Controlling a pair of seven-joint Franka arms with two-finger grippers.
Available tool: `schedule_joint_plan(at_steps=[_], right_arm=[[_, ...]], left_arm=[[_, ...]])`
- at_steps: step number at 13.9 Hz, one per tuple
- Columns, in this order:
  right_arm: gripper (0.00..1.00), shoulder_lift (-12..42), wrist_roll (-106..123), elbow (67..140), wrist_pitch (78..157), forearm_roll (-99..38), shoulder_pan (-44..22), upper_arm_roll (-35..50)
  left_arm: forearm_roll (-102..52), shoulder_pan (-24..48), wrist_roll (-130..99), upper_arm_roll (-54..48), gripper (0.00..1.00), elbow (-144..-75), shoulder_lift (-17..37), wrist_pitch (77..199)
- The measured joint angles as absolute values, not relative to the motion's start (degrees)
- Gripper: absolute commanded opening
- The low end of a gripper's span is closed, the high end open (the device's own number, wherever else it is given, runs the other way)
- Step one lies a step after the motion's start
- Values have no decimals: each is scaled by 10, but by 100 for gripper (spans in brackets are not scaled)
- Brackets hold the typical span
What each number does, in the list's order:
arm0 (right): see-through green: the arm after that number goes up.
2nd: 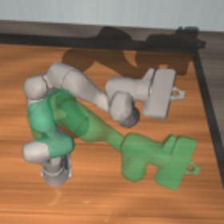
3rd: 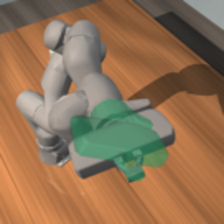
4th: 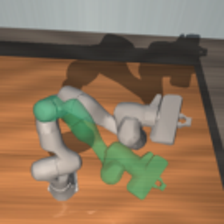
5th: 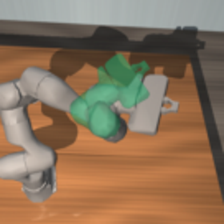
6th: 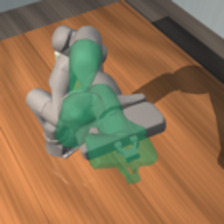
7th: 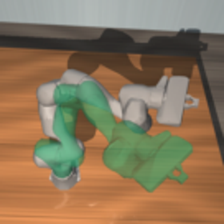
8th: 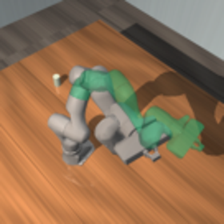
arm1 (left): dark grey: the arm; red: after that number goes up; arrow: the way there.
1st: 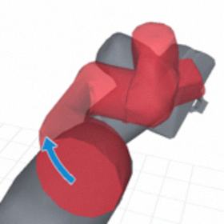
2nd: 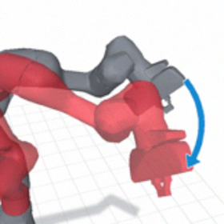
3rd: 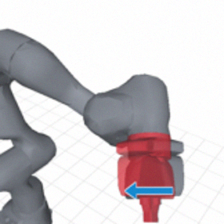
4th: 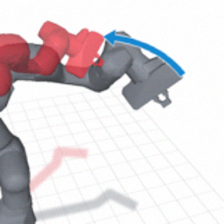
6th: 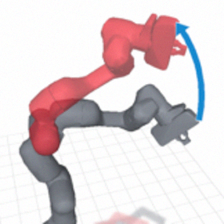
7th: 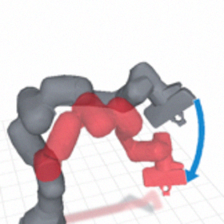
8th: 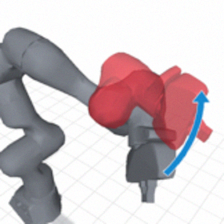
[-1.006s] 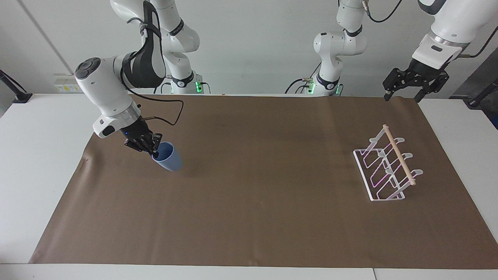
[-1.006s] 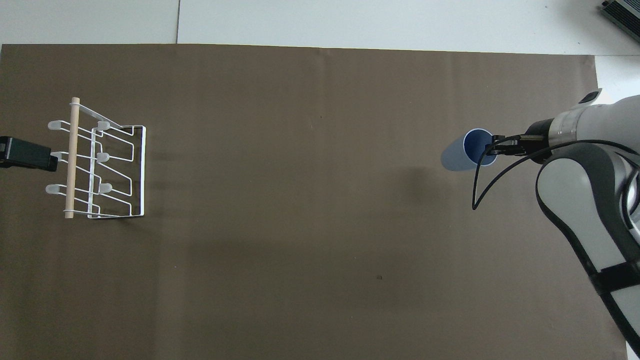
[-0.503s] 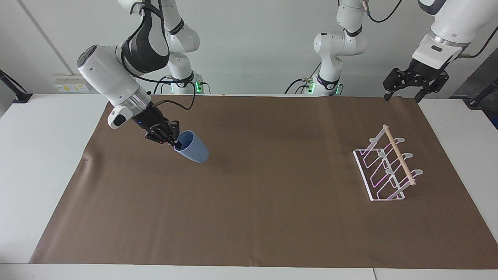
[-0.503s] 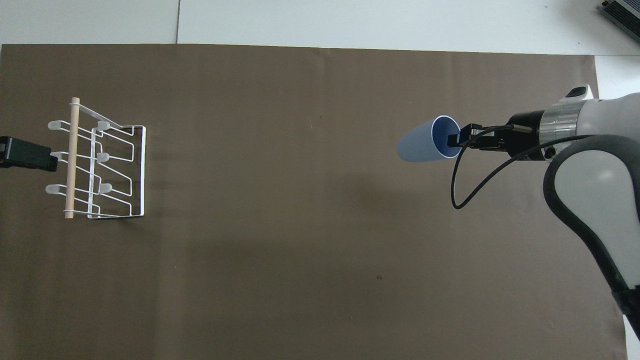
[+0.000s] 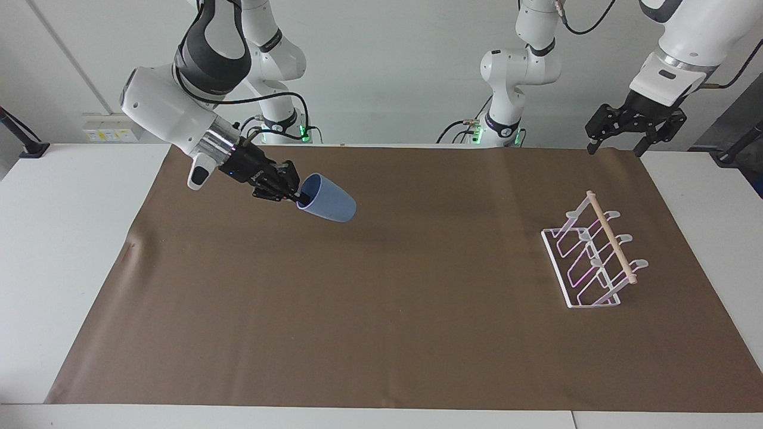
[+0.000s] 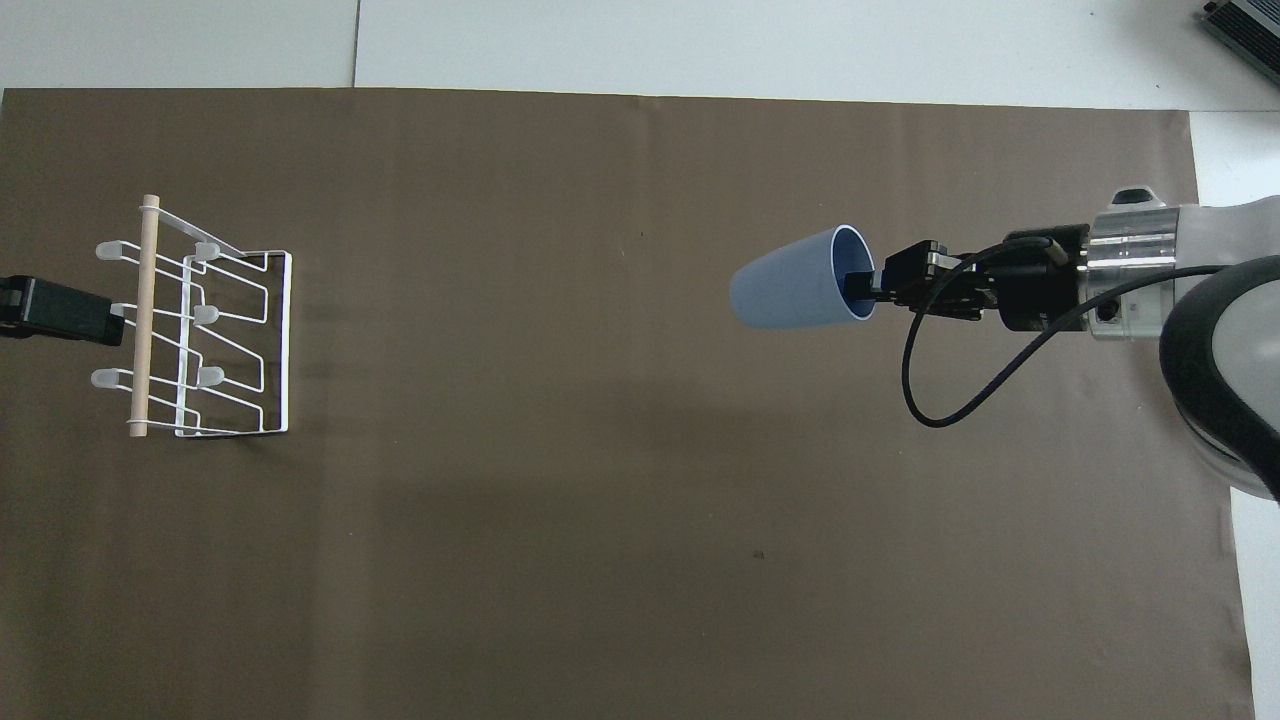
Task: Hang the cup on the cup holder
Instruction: 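Lift the blue cup and tip it sideways with the right gripper, then carry the cup toward center while the left gripper reaches toward it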
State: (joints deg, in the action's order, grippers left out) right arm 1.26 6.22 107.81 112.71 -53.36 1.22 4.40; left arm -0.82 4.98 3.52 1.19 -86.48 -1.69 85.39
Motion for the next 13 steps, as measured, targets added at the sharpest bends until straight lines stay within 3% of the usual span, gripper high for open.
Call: schedule_joint_plan(at_steps=[5, 13], right_arm=[[0, 6, 62, 1078, 1065, -682, 14, 42], [0, 8, 99, 1123, 1060, -897, -17, 45]], left_arm=[[-22, 54, 18, -8, 100, -865, -17, 851], [-203, 57, -231, -20, 100, -865, -16, 860]])
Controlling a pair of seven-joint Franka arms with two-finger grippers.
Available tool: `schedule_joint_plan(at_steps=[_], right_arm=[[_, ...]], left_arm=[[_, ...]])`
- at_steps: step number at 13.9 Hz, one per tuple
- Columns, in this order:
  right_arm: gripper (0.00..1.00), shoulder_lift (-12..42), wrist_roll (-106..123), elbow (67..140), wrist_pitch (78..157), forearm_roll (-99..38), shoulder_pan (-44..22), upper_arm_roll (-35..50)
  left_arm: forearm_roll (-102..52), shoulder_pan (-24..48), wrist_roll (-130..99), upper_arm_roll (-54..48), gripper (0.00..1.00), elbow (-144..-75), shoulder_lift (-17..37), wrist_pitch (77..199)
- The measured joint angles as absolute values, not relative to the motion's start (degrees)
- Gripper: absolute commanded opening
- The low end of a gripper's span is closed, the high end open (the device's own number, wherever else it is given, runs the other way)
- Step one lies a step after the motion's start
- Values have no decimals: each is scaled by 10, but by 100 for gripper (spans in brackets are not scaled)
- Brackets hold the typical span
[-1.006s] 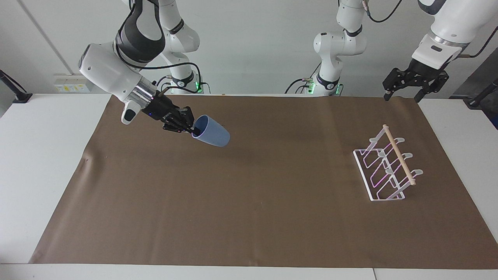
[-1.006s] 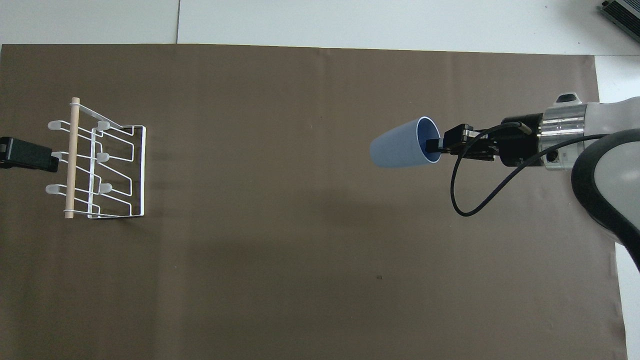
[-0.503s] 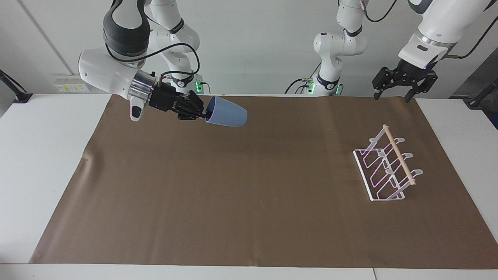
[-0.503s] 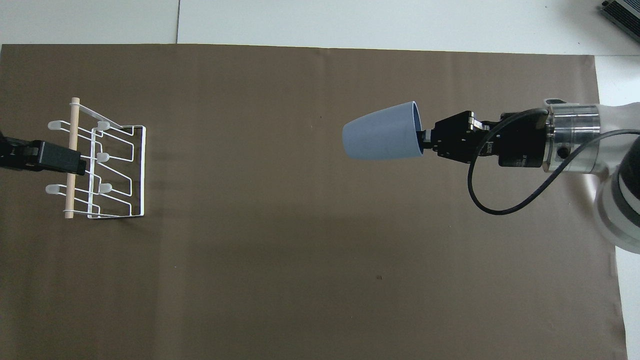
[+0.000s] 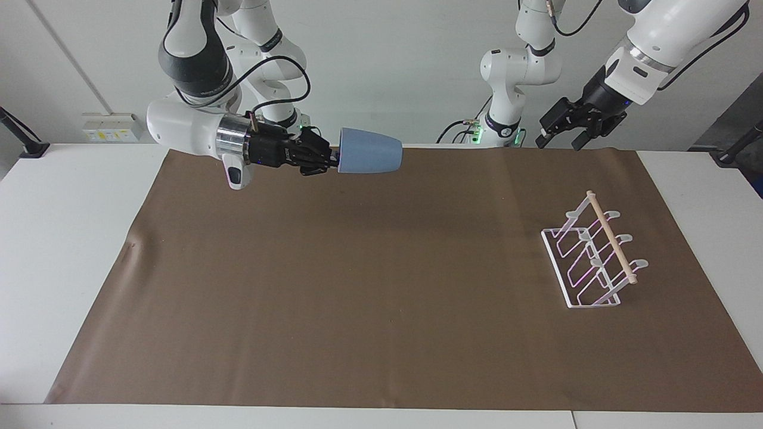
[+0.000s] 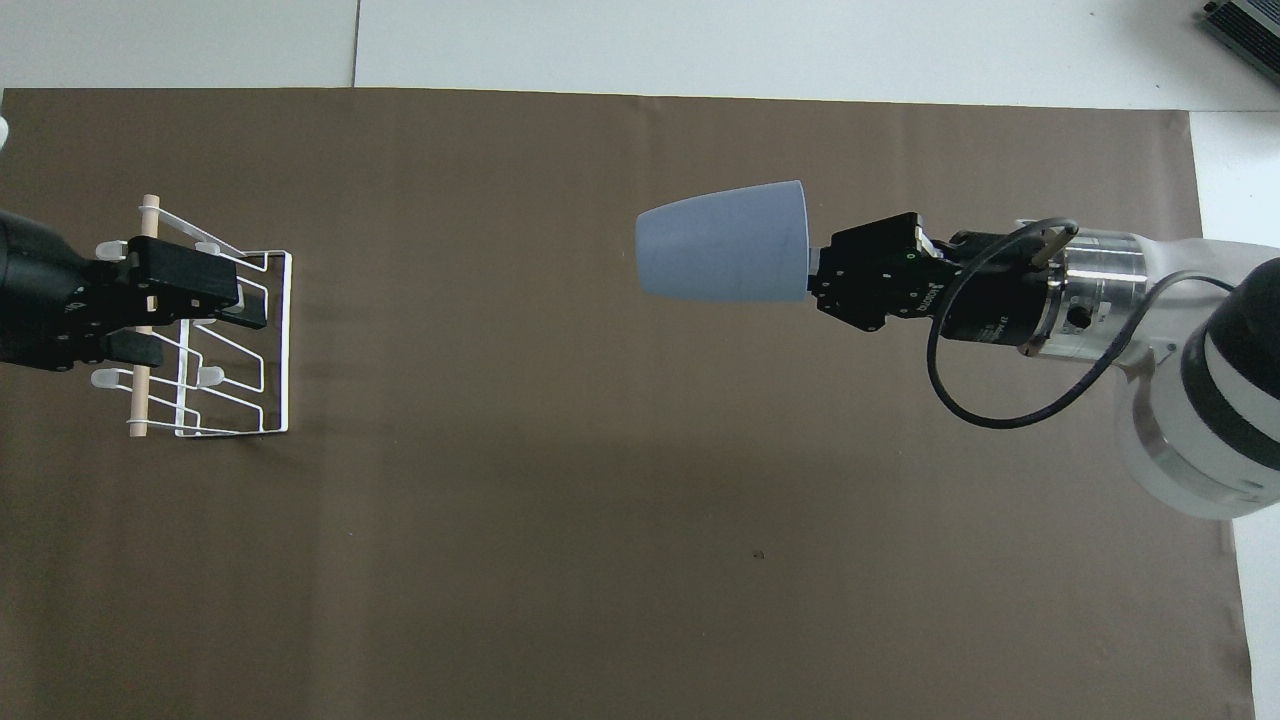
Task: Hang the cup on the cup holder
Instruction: 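Carry the cup toward center while the left gripper reaches toward it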
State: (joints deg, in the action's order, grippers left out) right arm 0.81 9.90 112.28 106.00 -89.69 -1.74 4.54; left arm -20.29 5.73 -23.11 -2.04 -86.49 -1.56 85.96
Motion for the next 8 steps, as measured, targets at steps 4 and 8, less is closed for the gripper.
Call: schedule_joint_plan(at_steps=[4, 8], right_arm=[[0, 8, 99, 1154, 1061, -975, -25, 45], [0, 8, 99, 1158, 1079, -986, -52, 46]], left_arm=[[-282, 57, -445, -31, 100, -862, -10, 897], [-315, 57, -644, -58, 100, -859, -6, 953]])
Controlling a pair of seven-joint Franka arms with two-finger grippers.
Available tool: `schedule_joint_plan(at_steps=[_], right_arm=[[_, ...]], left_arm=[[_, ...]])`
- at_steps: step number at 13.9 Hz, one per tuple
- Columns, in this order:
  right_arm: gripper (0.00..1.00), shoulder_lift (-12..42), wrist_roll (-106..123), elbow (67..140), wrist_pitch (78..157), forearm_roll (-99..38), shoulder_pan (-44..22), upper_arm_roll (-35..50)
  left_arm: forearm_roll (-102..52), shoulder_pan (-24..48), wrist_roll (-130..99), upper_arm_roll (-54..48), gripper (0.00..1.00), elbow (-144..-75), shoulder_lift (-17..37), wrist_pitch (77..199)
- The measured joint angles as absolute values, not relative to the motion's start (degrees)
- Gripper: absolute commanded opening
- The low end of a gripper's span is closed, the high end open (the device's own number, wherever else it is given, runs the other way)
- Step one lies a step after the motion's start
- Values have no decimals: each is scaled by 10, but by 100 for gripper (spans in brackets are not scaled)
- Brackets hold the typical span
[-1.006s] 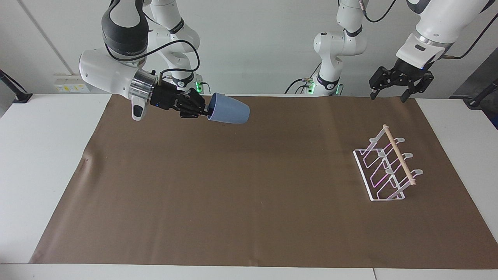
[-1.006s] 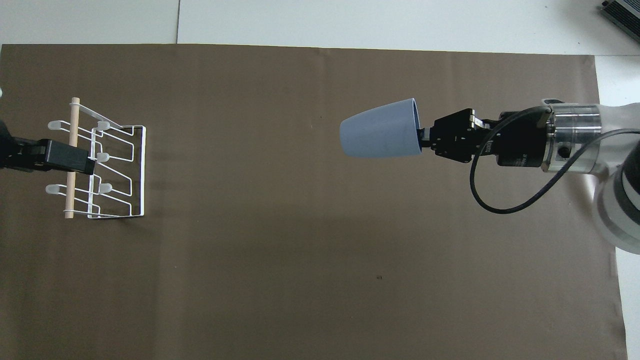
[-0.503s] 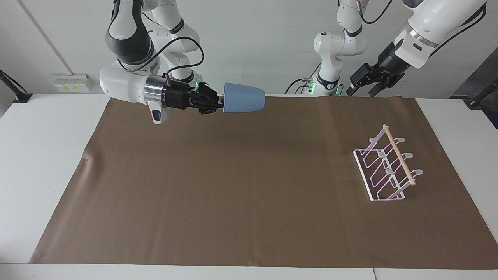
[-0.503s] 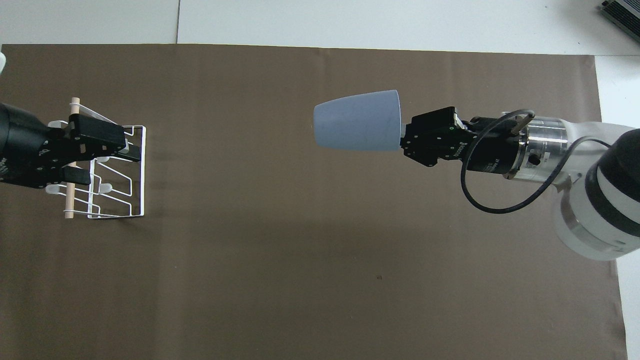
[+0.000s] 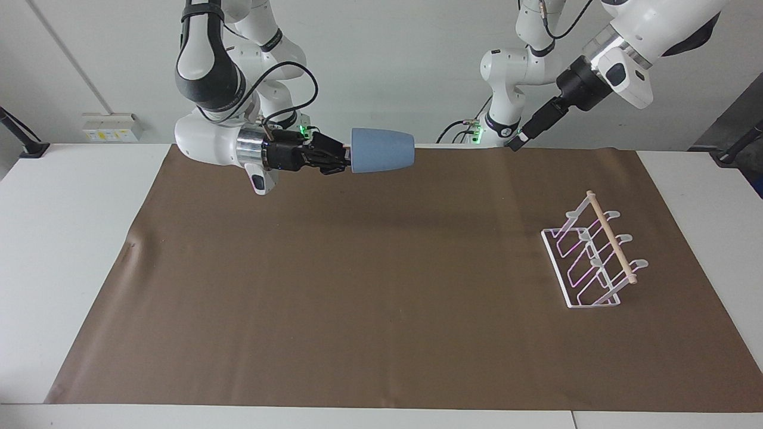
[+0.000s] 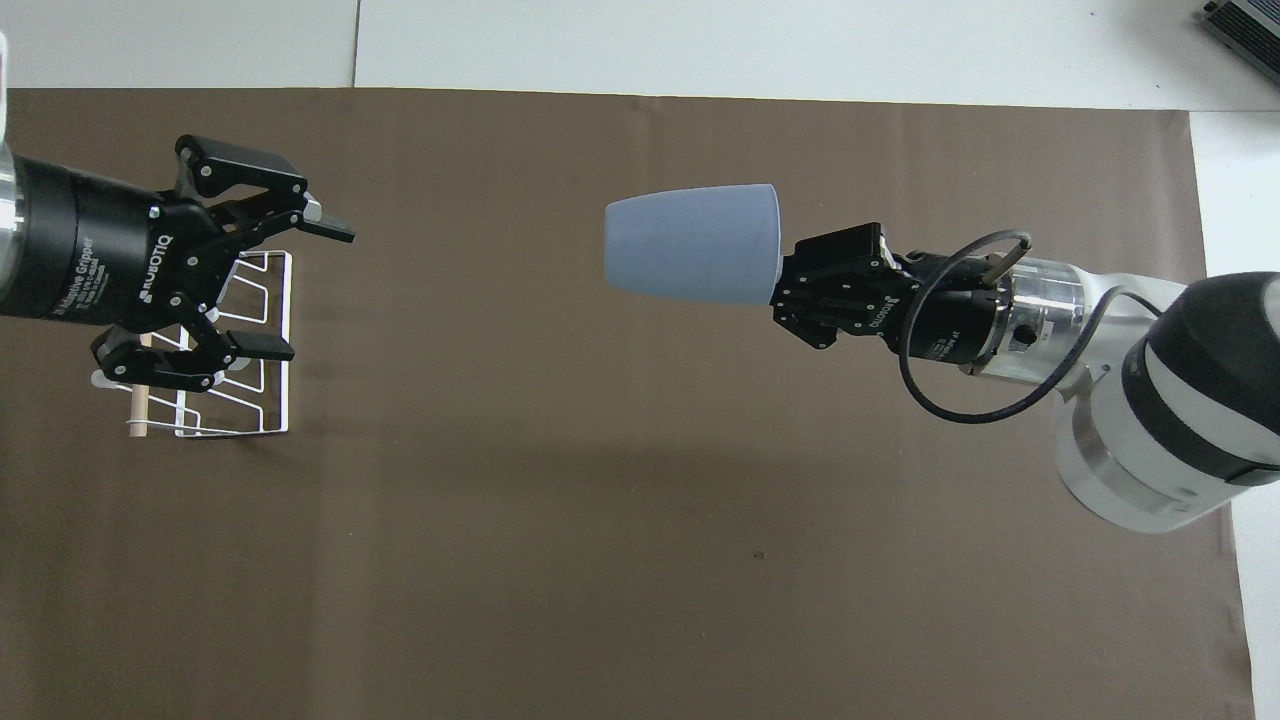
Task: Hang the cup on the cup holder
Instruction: 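Carry the cup toward center while the left gripper reaches toward it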
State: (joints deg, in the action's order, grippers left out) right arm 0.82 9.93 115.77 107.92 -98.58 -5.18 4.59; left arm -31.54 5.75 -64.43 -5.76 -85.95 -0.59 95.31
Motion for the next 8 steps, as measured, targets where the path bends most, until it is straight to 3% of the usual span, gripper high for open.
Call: schedule_joint_plan(at_steps=[8], right_arm=[[0, 8, 99, 1159, 1119, -996, -92, 46]], left_arm=[[-345, 58, -1022, -91, 100, -857, 2, 1047]])
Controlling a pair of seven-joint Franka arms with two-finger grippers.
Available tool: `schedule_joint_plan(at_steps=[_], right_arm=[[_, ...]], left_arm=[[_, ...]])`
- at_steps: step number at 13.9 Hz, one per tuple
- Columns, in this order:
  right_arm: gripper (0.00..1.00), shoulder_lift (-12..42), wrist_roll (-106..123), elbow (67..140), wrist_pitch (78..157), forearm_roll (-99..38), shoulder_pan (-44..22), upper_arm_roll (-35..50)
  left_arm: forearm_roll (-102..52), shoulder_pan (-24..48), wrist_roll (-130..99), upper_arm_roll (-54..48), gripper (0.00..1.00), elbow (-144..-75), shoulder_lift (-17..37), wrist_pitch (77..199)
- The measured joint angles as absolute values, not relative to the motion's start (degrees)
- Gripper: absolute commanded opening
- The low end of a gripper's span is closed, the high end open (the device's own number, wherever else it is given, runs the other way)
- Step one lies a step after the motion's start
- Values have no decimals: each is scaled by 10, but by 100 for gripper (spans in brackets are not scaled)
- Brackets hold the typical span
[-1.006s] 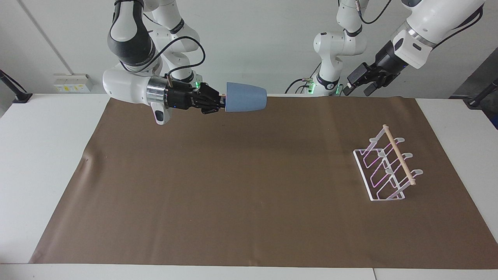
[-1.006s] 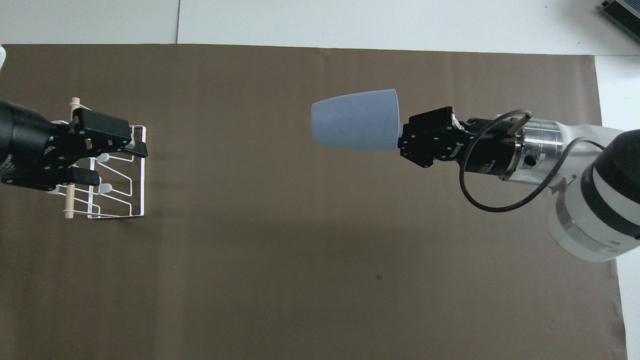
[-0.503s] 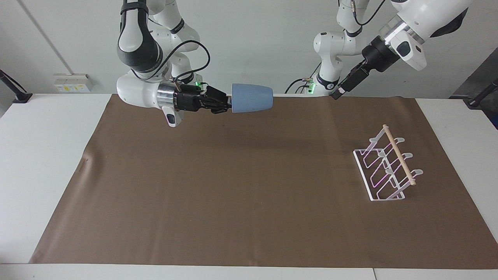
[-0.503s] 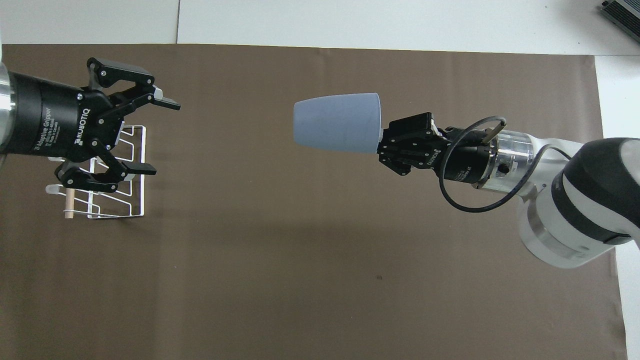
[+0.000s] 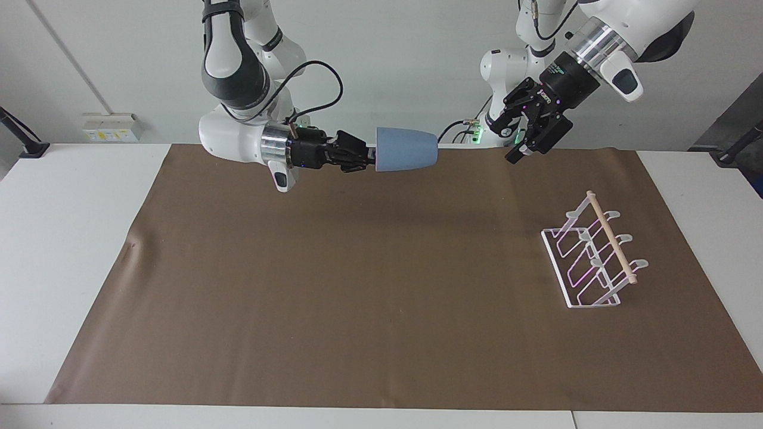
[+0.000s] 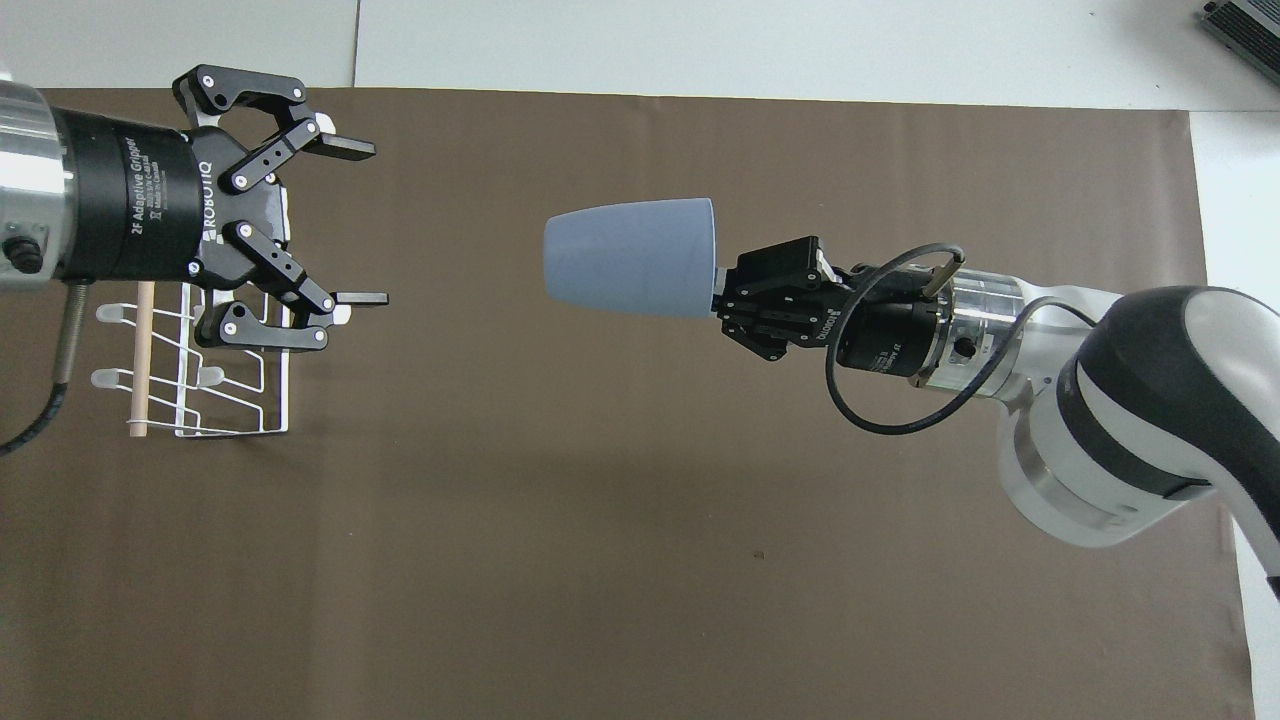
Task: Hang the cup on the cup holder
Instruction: 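Carry the cup toward center while the left gripper reaches toward it, then close the left gripper around the cup base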
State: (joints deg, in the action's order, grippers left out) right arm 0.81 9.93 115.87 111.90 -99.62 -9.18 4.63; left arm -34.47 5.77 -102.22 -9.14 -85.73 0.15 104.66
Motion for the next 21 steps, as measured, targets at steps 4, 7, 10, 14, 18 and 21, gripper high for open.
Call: schedule_joint_plan(at_steps=[4, 7, 10, 14, 18, 21], right_arm=[[0, 8, 99, 1159, 1139, -997, -111, 46], [0, 8, 99, 1159, 1140, -997, -111, 46], [0, 8, 99, 1159, 1140, -997, -111, 46], [0, 8, 99, 1159, 1140, -997, -111, 46], [0, 5, 99, 1163, 1139, -997, -111, 45], [0, 5, 99, 1163, 1139, -997, -111, 45]], left_arm=[[-408, 58, -1101, -99, 100, -859, 13, 1042], [-432, 58, -1117, -104, 100, -859, 35, 1030], [-436, 71, -1137, -108, 100, -859, 40, 1027], [-436, 95, -1155, -110, 100, -864, 40, 1026], [-434, 110, -1161, -107, 100, -865, 40, 1035], [-434, 123, -1161, -107, 100, -874, 40, 1061]])
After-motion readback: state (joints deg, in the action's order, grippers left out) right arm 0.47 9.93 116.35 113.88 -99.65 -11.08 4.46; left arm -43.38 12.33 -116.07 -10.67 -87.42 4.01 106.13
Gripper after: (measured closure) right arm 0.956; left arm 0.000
